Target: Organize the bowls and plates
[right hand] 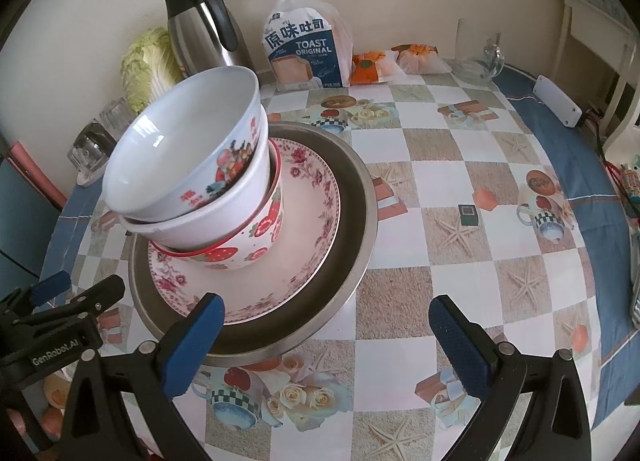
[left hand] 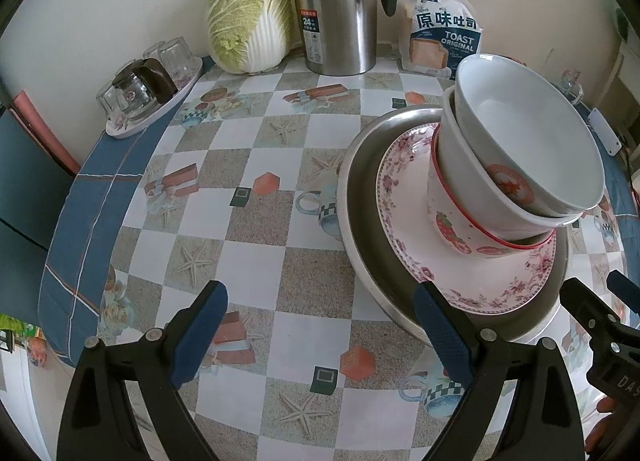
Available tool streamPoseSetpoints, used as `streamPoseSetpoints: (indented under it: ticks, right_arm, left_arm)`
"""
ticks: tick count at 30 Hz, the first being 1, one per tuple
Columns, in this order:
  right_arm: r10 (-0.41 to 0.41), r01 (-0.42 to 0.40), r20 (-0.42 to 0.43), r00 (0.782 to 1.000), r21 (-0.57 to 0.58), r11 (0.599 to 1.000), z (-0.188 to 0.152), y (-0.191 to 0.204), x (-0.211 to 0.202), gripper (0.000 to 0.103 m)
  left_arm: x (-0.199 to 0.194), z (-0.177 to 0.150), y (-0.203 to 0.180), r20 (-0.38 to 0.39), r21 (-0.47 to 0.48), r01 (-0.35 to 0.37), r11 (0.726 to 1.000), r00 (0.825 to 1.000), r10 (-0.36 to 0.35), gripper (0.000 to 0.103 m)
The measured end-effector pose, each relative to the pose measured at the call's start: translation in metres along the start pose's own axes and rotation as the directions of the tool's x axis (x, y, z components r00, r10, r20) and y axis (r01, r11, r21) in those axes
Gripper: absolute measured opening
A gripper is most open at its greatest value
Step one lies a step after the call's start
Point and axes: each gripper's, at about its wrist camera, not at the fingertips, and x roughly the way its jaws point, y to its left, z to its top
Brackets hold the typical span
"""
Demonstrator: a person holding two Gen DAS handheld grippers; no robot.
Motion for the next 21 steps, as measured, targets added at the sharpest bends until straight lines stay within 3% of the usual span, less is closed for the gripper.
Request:
streamPoseSetpoints:
  ticks: [21]
  right_arm:
    - [-0.002,0.002,-0.011,1.000,0.006,1.000,-0.0013,-0.0019,0.0018,0.103]
  left_arm:
    - [-0.0043,-0.0013,0.0028,0.019,-0.015,-0.011,1.000,1.000,0.011,0.095]
